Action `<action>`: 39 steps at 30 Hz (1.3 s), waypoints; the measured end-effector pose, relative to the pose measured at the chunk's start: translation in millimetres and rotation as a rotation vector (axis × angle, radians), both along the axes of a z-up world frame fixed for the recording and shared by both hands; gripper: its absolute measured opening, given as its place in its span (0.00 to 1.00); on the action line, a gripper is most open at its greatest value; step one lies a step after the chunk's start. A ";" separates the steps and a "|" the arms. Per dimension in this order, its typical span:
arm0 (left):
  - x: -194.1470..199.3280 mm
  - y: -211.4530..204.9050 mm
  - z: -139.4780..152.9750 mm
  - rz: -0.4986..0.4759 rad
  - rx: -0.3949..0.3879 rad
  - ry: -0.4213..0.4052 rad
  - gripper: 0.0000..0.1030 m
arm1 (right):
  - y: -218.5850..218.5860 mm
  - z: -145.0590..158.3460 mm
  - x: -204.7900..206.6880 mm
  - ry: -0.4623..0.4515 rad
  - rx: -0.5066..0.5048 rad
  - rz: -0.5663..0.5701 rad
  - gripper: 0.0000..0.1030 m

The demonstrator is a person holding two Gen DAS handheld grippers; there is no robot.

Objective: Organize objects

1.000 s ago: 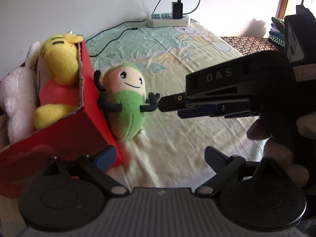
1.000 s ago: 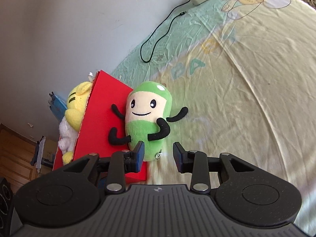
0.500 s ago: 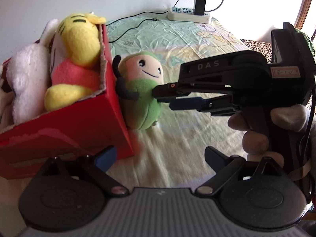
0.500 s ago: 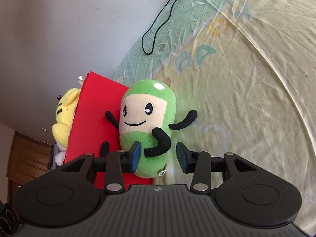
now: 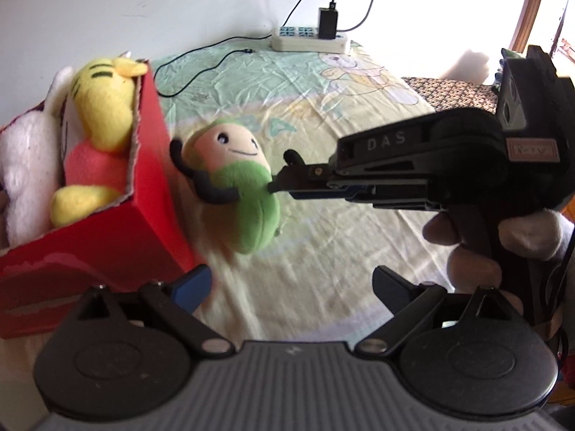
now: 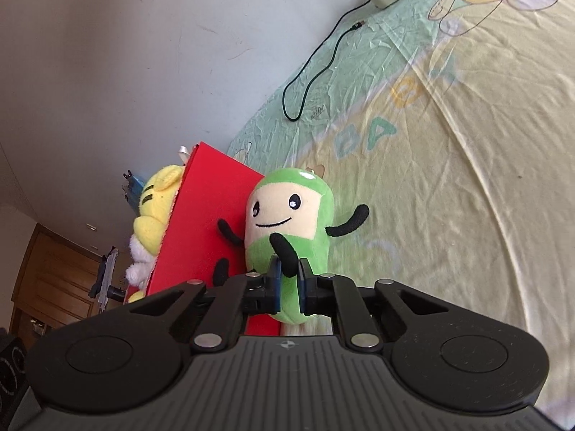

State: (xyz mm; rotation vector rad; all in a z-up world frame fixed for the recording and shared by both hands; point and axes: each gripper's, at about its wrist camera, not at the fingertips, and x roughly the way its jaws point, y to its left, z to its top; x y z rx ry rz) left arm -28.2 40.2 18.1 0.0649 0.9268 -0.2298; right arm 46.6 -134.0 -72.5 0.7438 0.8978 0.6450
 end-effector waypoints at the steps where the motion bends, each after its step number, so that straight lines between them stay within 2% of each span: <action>1: -1.5 -2.3 2.1 -0.005 -0.007 -0.006 0.93 | -3.9 1.9 -3.1 -0.005 -0.002 -0.001 0.09; 11: -3.9 -13.6 13.4 -0.028 -0.127 -0.005 0.93 | -45.3 10.6 -40.6 0.009 -0.015 0.026 0.10; 15: -3.0 -18.0 15.0 -0.036 -0.148 -0.003 0.93 | -58.8 11.4 -53.3 0.022 -0.026 0.047 0.10; 18: -0.8 -21.3 14.4 -0.040 -0.168 0.006 0.93 | -69.1 9.8 -56.6 0.040 -0.012 0.044 0.16; 22: 4.7 -28.1 13.8 -0.050 -0.178 0.019 0.93 | -83.6 5.5 -50.3 0.086 0.038 -0.009 0.26; 29: 13.0 -34.3 14.2 -0.063 -0.189 0.030 0.93 | -100.1 -7.4 -29.8 0.148 0.118 -0.114 0.26; 31: 17.1 -32.8 13.4 -0.060 -0.200 0.036 0.93 | -100.1 -13.2 -22.6 0.170 0.108 -0.126 0.26; 35: 28.1 -29.5 7.0 -0.048 -0.214 0.067 0.93 | -93.4 -23.8 -9.3 0.203 0.098 -0.099 0.26; 39: 38.7 -23.1 -3.2 -0.023 -0.230 0.112 0.93 | -77.2 -29.2 -0.1 0.223 0.080 -0.014 0.26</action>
